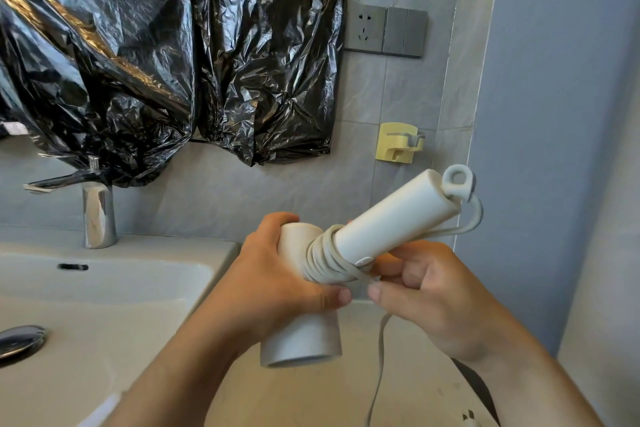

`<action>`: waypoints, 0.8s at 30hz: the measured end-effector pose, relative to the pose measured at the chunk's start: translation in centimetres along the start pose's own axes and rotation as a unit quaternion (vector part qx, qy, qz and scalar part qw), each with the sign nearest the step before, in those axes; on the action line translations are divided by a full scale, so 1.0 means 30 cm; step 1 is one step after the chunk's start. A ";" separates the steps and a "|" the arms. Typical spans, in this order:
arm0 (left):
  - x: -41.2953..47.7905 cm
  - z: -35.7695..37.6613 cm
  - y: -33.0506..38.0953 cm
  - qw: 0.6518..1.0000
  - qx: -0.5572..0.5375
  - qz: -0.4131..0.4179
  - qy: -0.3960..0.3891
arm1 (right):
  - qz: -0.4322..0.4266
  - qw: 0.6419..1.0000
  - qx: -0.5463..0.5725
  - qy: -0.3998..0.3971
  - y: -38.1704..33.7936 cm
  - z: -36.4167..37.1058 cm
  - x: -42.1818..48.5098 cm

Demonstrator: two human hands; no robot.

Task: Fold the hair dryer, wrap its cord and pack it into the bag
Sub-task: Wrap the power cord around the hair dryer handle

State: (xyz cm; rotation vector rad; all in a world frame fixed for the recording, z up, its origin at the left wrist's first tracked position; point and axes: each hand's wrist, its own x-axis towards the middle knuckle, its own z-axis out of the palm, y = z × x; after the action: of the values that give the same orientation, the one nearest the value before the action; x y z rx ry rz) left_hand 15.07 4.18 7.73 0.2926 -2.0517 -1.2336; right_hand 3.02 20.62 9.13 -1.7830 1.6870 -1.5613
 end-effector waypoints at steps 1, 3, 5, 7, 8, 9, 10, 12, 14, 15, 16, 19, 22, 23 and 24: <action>0.000 0.002 0.000 1.000 -0.009 -0.002 -0.005 | 0.008 1.000 0.008 -0.007 0.000 -0.013 -0.003; -0.003 0.001 -0.002 0.999 -0.025 -0.011 -0.032 | 0.041 0.998 0.030 -0.031 -0.034 -0.015 -0.010; -0.006 -0.009 -0.011 0.997 -0.025 -0.007 -0.068 | 0.088 0.994 0.005 -0.059 -0.043 -0.013 -0.020; -0.014 -0.021 -0.009 0.995 0.015 0.007 -0.098 | 0.193 0.971 -0.143 -0.017 0.009 -0.012 -0.008; -0.018 -0.027 -0.006 0.993 0.064 0.018 -0.102 | 0.269 0.932 -0.239 -0.039 0.024 -0.017 -0.031; -0.022 -0.030 -0.002 0.986 0.131 0.030 -0.097 | 0.354 0.880 -0.317 -0.009 -0.003 -0.006 -0.041; -0.025 -0.034 0.002 0.975 0.200 0.045 -0.089 | 0.304 0.888 -0.344 -0.019 -0.014 -0.009 -0.039; -0.029 -0.035 0.010 0.944 0.314 0.070 -0.064 | 0.236 0.907 -0.346 -0.030 -0.014 -0.030 0.020; -0.026 -0.029 0.010 0.909 0.406 0.084 -0.045 | 0.214 0.923 -0.319 0.002 -0.029 -0.039 -0.011; -0.021 -0.024 0.005 0.892 0.443 0.089 -0.037 | 0.199 0.929 -0.310 0.014 -0.022 -0.028 -0.005; -0.017 -0.018 0.000 0.878 0.468 0.092 -0.029 | 0.192 0.933 -0.304 0.028 -0.013 -0.033 -0.011; -0.011 0.005 -0.024 0.871 0.484 0.087 0.013 | 0.187 0.935 -0.295 0.057 -0.012 -0.023 -0.004; -0.009 0.024 -0.041 0.868 0.482 0.089 0.078 | 0.200 0.939 -0.257 0.112 -0.009 -0.017 -0.002; -0.008 0.028 -0.043 0.871 0.473 0.089 0.098 | 0.195 0.939 -0.253 0.130 -0.009 -0.006 0.002; -0.007 0.032 -0.046 0.874 0.464 0.089 0.115 | 0.186 0.937 -0.255 0.149 -0.008 0.007 0.008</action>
State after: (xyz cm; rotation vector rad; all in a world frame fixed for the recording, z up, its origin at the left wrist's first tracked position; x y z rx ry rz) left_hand 14.34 4.22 6.20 0.6315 -2.2455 -0.0102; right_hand 3.25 20.40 9.35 -1.3259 2.5890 -1.3539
